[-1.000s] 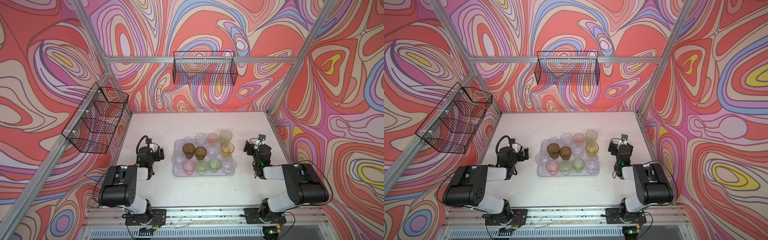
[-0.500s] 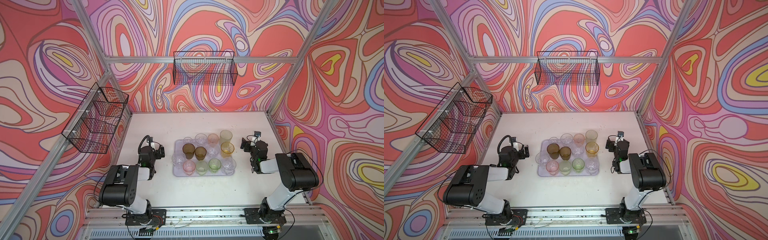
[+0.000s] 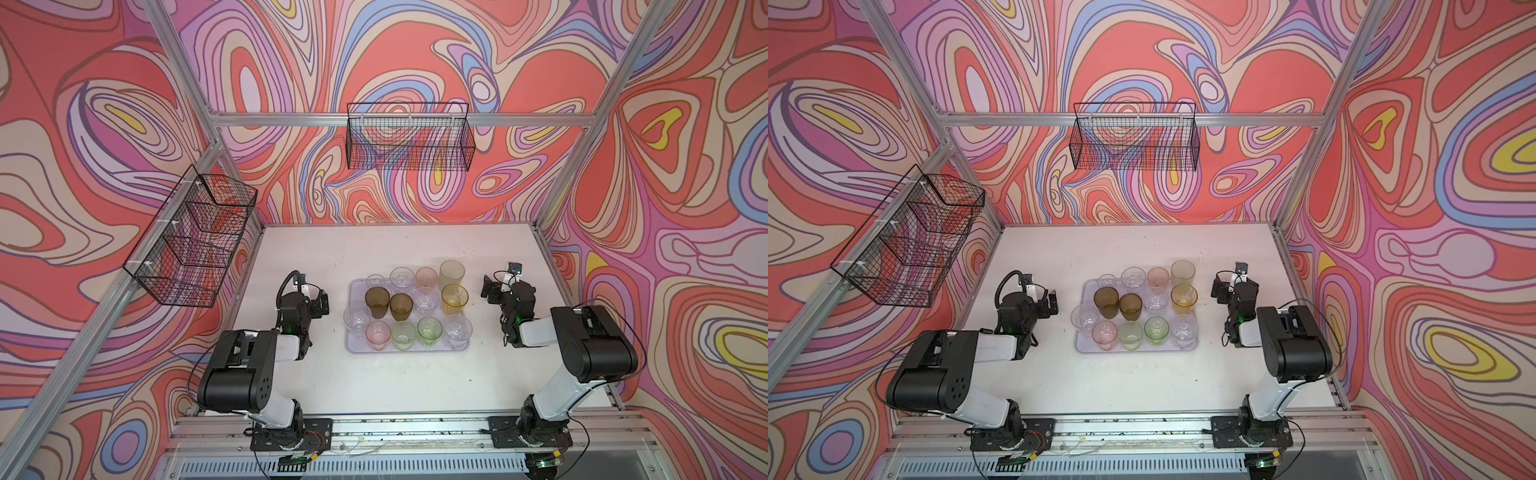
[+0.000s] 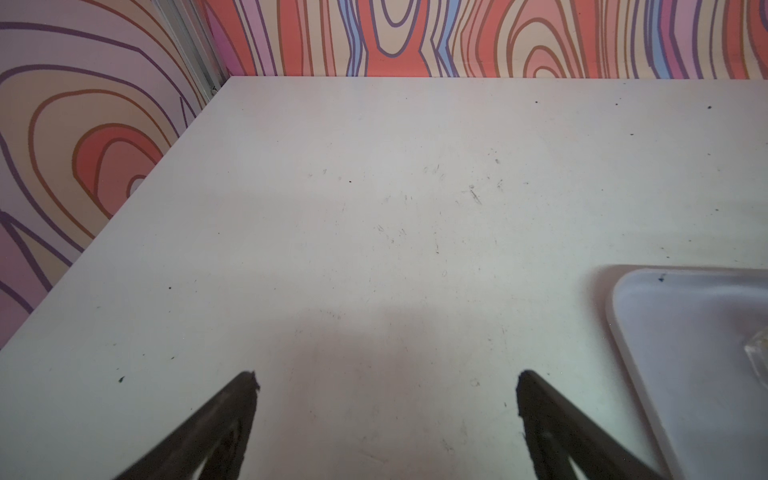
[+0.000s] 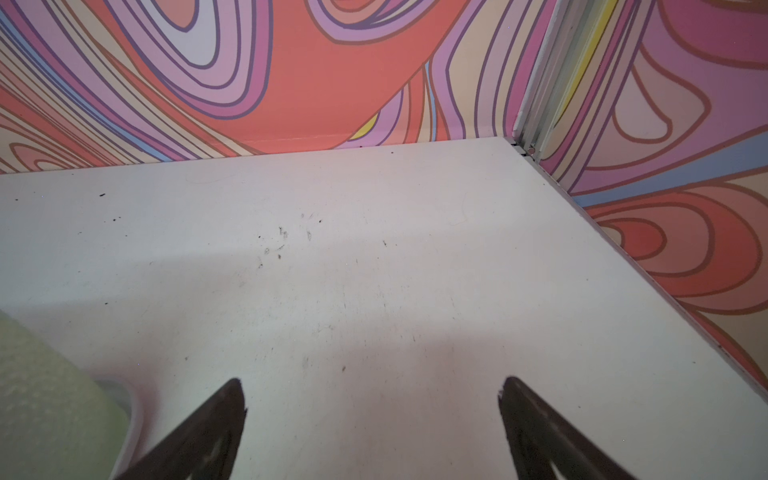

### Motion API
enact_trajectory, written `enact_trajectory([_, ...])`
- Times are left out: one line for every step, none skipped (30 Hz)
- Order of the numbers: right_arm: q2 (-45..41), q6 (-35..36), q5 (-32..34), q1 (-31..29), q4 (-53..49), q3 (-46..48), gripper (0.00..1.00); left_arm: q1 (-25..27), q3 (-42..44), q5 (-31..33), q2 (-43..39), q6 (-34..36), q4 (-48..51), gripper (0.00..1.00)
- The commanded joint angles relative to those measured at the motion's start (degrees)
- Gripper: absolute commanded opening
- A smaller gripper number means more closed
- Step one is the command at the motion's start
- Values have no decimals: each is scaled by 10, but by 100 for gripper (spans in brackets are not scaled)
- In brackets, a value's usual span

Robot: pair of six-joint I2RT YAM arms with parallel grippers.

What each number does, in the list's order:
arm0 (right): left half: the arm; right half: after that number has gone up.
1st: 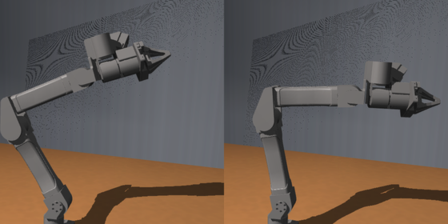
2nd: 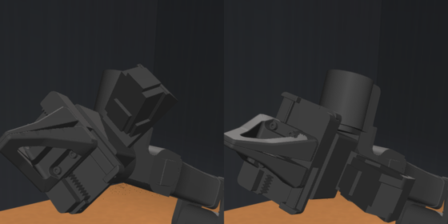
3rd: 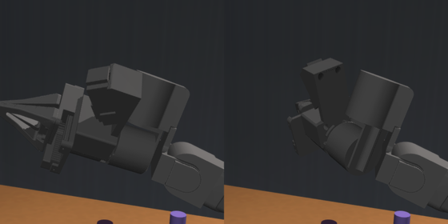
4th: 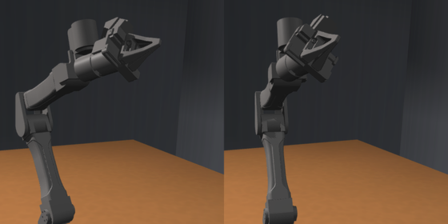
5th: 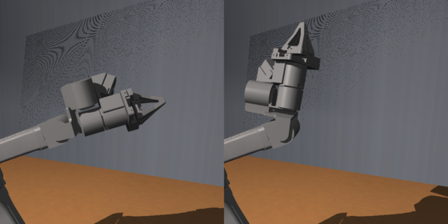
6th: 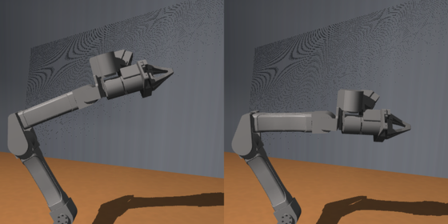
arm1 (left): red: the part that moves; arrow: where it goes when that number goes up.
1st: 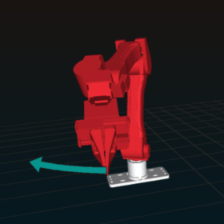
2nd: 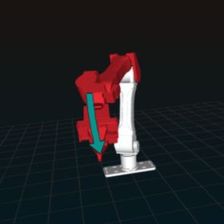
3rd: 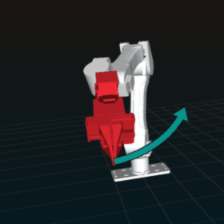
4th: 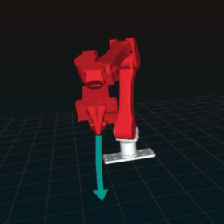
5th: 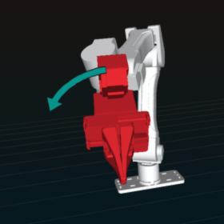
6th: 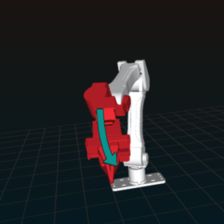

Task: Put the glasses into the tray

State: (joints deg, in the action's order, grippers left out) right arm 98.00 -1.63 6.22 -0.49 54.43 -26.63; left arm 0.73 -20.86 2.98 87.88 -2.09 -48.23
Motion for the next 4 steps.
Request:
enact_trajectory([7, -2, 4, -2, 1, -4, 98, 1, -6, 5, 4, 9, -26, 100])
enact_trajectory([6, -1, 5, -2, 5, -2, 98, 1, -6, 5, 3, 9, -26, 100])
enact_trajectory([5, 0, 6, -2, 7, -1, 98, 0, -7, 5, 4, 9, -25, 100])
enact_trajectory([5, 0, 7, -2, 8, -1, 98, 1, -6, 5, 4, 9, -25, 100])
